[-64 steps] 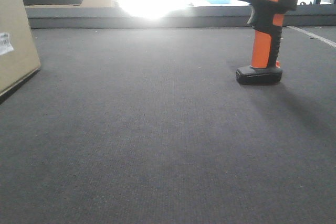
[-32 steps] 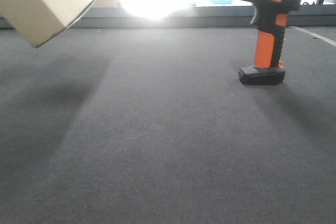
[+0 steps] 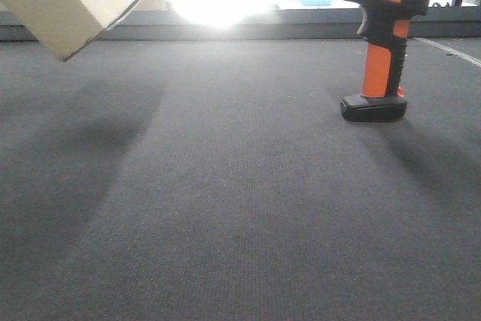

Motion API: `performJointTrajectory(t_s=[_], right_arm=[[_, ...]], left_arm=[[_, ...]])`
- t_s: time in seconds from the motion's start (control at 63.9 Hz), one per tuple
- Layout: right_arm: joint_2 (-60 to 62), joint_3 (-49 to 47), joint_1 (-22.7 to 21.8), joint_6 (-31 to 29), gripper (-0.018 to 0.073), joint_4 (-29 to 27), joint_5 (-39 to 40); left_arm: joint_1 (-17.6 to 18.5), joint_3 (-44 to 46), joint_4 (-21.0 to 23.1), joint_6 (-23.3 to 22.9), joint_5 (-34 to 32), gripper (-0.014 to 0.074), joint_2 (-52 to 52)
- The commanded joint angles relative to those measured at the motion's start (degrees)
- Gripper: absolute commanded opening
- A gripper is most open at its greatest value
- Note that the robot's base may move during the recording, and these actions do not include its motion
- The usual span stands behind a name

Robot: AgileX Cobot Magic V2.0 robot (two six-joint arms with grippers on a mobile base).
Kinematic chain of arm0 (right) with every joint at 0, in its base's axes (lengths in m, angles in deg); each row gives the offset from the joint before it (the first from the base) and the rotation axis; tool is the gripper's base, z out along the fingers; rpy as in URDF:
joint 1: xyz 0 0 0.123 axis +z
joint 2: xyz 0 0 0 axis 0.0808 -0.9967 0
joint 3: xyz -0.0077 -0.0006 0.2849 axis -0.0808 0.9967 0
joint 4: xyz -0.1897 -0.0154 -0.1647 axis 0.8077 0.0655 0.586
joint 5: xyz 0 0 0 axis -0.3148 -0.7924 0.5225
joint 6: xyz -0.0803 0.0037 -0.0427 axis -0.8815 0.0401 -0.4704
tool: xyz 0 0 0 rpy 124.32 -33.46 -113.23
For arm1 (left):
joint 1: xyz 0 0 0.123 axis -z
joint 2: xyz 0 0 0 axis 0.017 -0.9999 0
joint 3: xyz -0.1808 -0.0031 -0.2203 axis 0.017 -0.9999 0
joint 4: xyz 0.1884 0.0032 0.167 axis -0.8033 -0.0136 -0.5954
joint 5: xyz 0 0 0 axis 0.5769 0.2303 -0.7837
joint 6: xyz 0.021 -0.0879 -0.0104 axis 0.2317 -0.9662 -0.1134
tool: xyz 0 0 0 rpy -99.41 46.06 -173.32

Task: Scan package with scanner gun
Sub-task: 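Move the right gripper to the orange scanner gun and grasp its top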

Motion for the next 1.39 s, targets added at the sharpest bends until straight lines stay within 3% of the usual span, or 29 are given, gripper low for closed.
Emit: performJointTrajectory(t_s=[0.0,0.094,0.156,0.25,0.688,1.377], right_arm=[[-4.72,0.03,1.32,-0.03,0.0568,-0.19,7.62],[-10.30,-0.20,2.57,0.06,0.0568,-0.84,13.44],[-13.39,-1.08,2.98,0.06,0.0568,-4.23,14.98],[-17.60,-2.93,2.98,0.06,0.0568,-8.17,15.19],[-30.09,-15.14,2.98,-0.51,0.0568,-13.73,15.32],[-39.10,-23.01,2.88,-2.46,0.0568,-16.09,18.04]], left_arm=[[0.08,0.48,1.54,0.02,-0.56,-0.0111,0.79],[0.08,0.48,1.51,0.02,-0.56,-0.0111,0.79],[0.32,0.48,1.51,0.02,-0.56,-0.0111,0.79],[0.92,0.48,1.51,0.02,-0.56,-0.0111,0.79],[3.00,0.48,1.41,0.02,-0.56,-0.0111,0.79],[2.93,0.48,0.76,0.02,-0.56,-0.0111,0.79]])
